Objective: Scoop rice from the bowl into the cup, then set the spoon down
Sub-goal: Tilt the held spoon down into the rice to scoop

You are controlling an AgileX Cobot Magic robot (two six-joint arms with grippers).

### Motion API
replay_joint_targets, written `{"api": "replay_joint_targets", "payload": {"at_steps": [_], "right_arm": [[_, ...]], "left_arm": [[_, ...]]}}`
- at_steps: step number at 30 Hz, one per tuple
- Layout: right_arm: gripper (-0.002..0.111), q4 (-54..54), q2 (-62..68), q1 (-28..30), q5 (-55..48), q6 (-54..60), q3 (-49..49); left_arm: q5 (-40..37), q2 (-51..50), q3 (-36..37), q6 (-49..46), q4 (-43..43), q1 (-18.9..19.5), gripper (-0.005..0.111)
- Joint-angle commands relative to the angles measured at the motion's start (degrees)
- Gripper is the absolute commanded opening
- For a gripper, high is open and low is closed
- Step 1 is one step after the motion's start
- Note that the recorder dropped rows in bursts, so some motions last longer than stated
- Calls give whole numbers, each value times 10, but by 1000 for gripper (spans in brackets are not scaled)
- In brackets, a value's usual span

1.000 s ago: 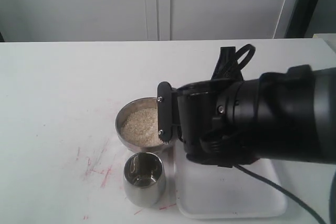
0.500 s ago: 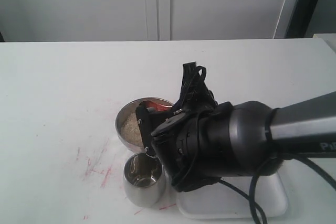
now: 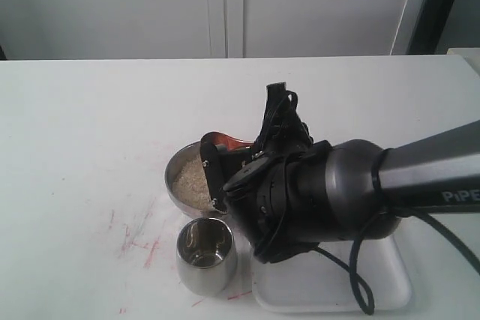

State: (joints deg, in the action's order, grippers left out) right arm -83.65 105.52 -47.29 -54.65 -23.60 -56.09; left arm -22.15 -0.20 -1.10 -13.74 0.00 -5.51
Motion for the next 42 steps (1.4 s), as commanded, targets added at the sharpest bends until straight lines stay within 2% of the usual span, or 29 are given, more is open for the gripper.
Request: {"api": "replay_joint_targets", "payload": {"at_steps": [1, 31, 37, 42], "right_arm": [[0, 5, 0, 7, 0, -7, 3], [0, 74, 27, 23, 48, 27, 3], [0, 117, 16, 23, 59, 35, -3], [0, 212, 6, 23, 62, 116, -35]], "left_arm": [[-27, 2, 5, 3, 3, -4, 14], [-27, 2, 5, 3, 3, -4, 14], [-27, 2, 5, 3, 3, -4, 14], [-27, 2, 5, 3, 3, -4, 14]]}}
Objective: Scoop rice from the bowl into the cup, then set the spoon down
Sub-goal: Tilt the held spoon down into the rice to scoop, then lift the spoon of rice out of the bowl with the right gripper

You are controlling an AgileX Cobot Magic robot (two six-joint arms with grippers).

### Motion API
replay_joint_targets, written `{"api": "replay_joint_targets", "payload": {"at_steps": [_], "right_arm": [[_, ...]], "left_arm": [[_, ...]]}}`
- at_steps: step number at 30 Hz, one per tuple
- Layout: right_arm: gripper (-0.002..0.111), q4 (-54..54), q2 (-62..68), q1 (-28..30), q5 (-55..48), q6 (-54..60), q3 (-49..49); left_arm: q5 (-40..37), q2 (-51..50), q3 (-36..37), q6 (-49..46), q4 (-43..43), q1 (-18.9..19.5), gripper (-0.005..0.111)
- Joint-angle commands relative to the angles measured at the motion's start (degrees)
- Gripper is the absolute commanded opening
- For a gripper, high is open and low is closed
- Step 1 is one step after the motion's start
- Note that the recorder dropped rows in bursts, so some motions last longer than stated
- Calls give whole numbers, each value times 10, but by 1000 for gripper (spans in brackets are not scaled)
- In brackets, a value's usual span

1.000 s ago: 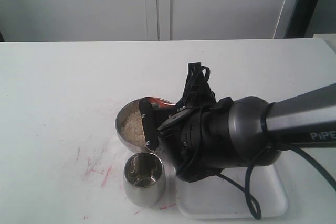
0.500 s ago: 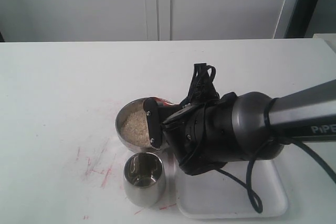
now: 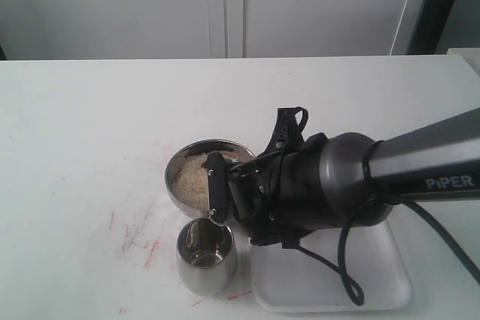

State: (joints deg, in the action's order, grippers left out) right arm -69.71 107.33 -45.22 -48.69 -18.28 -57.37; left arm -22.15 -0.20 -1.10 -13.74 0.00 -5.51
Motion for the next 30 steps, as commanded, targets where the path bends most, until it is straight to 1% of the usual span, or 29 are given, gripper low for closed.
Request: {"api": "replay_joint_targets", "payload": {"at_steps": [1, 3, 8, 14, 24, 26, 30], "right_arm": [[0, 100, -12, 3, 2, 86, -30], [0, 141, -13, 3, -2, 111, -45], [0, 190, -13, 8, -34, 150, -82], [0, 291, -25, 39, -80, 218, -116], [0, 497, -89, 106, -51, 326, -112], [0, 525, -96, 116, -51, 338, -112], [0, 546, -103, 120, -62, 350, -112]], "left_arm": [[-27, 2, 5, 3, 3, -4, 14], [-27, 2, 5, 3, 3, -4, 14], [-27, 2, 5, 3, 3, -4, 14], [-27, 2, 5, 3, 3, -4, 14], [-27, 2, 5, 3, 3, -4, 14], [-27, 2, 5, 3, 3, -4, 14], [-27, 2, 5, 3, 3, -4, 14]]}}
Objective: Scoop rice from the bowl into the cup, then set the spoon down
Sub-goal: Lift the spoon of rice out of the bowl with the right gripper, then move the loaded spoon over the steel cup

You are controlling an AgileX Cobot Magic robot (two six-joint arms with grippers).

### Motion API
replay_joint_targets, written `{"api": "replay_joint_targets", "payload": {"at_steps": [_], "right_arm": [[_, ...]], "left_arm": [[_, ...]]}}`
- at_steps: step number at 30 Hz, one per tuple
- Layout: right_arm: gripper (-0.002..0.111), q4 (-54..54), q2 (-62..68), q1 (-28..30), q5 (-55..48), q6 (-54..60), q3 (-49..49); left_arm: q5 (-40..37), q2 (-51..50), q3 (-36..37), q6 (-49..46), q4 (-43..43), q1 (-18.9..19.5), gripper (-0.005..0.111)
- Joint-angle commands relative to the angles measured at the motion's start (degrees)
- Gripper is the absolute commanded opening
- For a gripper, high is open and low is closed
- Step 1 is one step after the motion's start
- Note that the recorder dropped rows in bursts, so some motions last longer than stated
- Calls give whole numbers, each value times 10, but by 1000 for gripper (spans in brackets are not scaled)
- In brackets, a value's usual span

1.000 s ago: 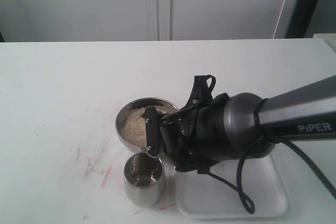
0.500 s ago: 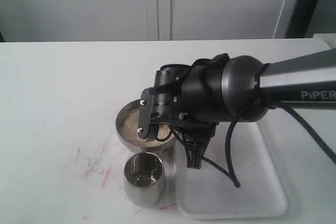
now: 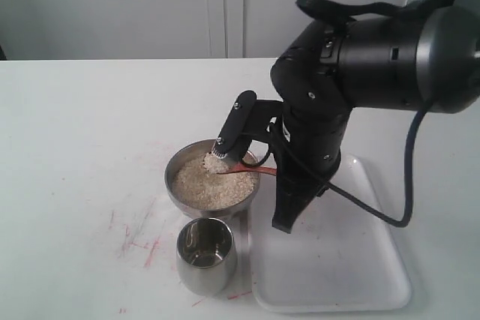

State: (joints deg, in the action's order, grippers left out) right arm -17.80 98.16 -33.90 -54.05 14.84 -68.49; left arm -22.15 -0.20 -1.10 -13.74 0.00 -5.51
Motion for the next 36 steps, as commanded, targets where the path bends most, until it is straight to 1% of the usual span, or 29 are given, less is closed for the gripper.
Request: {"api": "replay_joint_targets", "payload": {"at_steps": [1, 8, 11, 14, 18, 24, 32, 36], "right_arm": [[0, 27, -13, 7, -14, 20, -1], [0, 46, -40, 7, -42, 37, -1], [0, 76, -64, 7, -66, 65, -1], [0, 77, -89, 0, -91, 72, -1], [0, 75, -131, -23, -98, 80, -1], [0, 70, -173, -68, -159, 71, -1], [0, 64, -197, -143, -159, 13, -1], [0, 78, -197, -165, -159, -14, -1]], "left_arm": [[-27, 2, 5, 3, 3, -4, 14], [-27, 2, 5, 3, 3, -4, 14], [-27, 2, 5, 3, 3, -4, 14], [-27, 2, 5, 3, 3, -4, 14], [-27, 2, 5, 3, 3, -4, 14], [-27, 2, 5, 3, 3, -4, 14], [-27, 2, 5, 3, 3, -4, 14], [-27, 2, 5, 3, 3, -4, 14]]}}
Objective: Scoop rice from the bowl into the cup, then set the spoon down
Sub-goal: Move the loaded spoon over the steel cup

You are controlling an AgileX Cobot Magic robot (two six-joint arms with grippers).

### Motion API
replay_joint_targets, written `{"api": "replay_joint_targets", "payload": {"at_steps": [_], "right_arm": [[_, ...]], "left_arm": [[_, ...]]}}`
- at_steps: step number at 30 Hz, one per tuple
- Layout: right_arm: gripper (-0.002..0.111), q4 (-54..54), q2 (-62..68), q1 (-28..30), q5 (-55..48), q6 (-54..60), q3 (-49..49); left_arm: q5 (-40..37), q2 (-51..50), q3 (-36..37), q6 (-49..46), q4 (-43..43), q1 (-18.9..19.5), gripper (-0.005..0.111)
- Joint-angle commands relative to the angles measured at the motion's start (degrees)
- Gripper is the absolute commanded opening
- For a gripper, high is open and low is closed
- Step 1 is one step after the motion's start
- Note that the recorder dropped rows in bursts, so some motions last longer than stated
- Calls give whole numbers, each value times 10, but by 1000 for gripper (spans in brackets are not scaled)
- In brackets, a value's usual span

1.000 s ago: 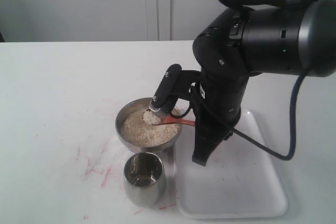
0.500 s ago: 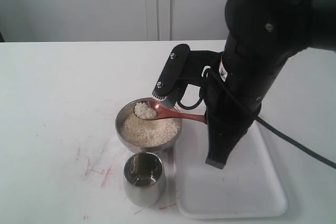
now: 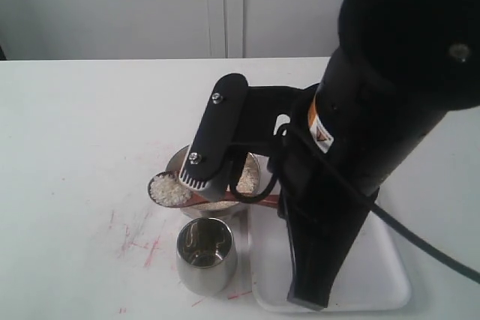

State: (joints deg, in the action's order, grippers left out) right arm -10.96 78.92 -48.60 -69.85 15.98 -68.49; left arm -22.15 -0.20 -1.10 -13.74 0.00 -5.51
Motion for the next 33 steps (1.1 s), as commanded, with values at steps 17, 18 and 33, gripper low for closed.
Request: {"api": "replay_joint_targets", "payload": {"at_steps": [17, 18, 33], "right_arm": [[0, -35, -5, -21, 73, -61, 135], [0, -42, -5, -21, 88, -61, 139], [0, -168, 18, -21, 128, -75, 159]], "left_arm": [[-27, 2, 5, 3, 3, -4, 14], [-27, 2, 5, 3, 3, -4, 14], [-27, 2, 5, 3, 3, -4, 14]]}}
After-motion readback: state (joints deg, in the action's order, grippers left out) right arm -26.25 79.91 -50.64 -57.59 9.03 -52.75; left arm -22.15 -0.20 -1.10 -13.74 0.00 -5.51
